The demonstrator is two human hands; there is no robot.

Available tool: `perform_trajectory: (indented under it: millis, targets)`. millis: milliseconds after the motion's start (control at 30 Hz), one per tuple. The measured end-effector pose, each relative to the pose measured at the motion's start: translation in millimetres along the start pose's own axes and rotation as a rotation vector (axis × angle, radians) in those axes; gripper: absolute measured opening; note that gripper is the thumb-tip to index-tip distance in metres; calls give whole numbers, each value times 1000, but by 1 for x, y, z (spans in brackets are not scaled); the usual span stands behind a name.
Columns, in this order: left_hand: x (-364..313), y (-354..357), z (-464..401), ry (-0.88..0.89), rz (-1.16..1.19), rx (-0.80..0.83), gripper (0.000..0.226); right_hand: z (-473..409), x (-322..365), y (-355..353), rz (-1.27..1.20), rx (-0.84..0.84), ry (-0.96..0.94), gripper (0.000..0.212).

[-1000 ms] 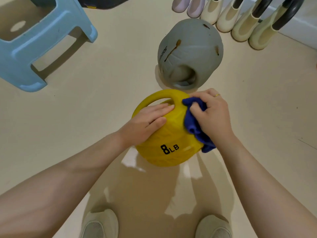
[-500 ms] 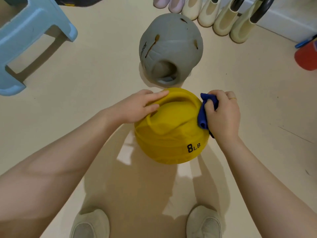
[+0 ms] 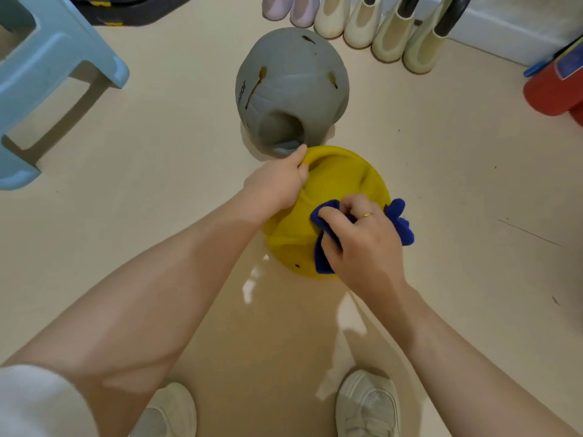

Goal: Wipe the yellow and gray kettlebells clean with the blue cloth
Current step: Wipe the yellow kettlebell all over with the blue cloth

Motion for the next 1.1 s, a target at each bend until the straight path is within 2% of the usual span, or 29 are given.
perform_trajectory:
  millis: [100,200,267,300,400,467,533,600,667,767,833,900,1000,1033,1100]
  targets:
    - [1,-5,-4,-72,251,87,52,-10,-19,5,36,-78,52,15]
    - [-1,-3,-2,-123,535,149,51,-30,-42,-1,-87,-150,137,17]
    - [0,1,-2,-111,625,135,49,-39,-47,-5,-184,-135,190,17]
    - [2,0,-3,-92,564,99,48,-44,-47,-6,-210,-117,199,17]
    - [6,-5,4,-74,6,-123,49,-61,-47,-11,-252,-38,124,19]
    - [0,-1,10,75,-133,-175,54,-74,-47,-16,-317,35,53,22]
    - [-2,7,15,209,-112,-151,63,-82,-43,-18,-400,61,-14,25]
    - [7,10,15,252,-83,-169,74,-85,-42,-14,-374,25,-31,25]
    - [18,9,13,269,-109,-181,74,-78,-53,-3,-306,-80,75,25]
    - [27,9,15,293,-116,-199,51,-57,-68,8,-433,-180,326,26]
    - [29,9,16,292,-88,-207,45,-46,-59,12,-454,-154,283,25]
    - [29,10,16,272,-67,-204,42,-39,-39,13,-431,-92,151,22]
    - [28,11,15,240,-39,-233,42,-34,-26,15,-279,-21,-29,20]
    - [27,11,14,232,-21,-236,41,-37,-31,15,-254,-26,-49,22]
    - [25,12,12,228,21,-230,41,-45,-49,16,-322,-95,58,25]
Point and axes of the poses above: each hand's wrist, its own z-axis away from the middle knuckle, its own y-axis out of the palm, x = y × z, the point moved 1 cm from there along -z, towards the middle knuckle, and after that the axes turned 10 degrees about x, right-handed, at the moved point
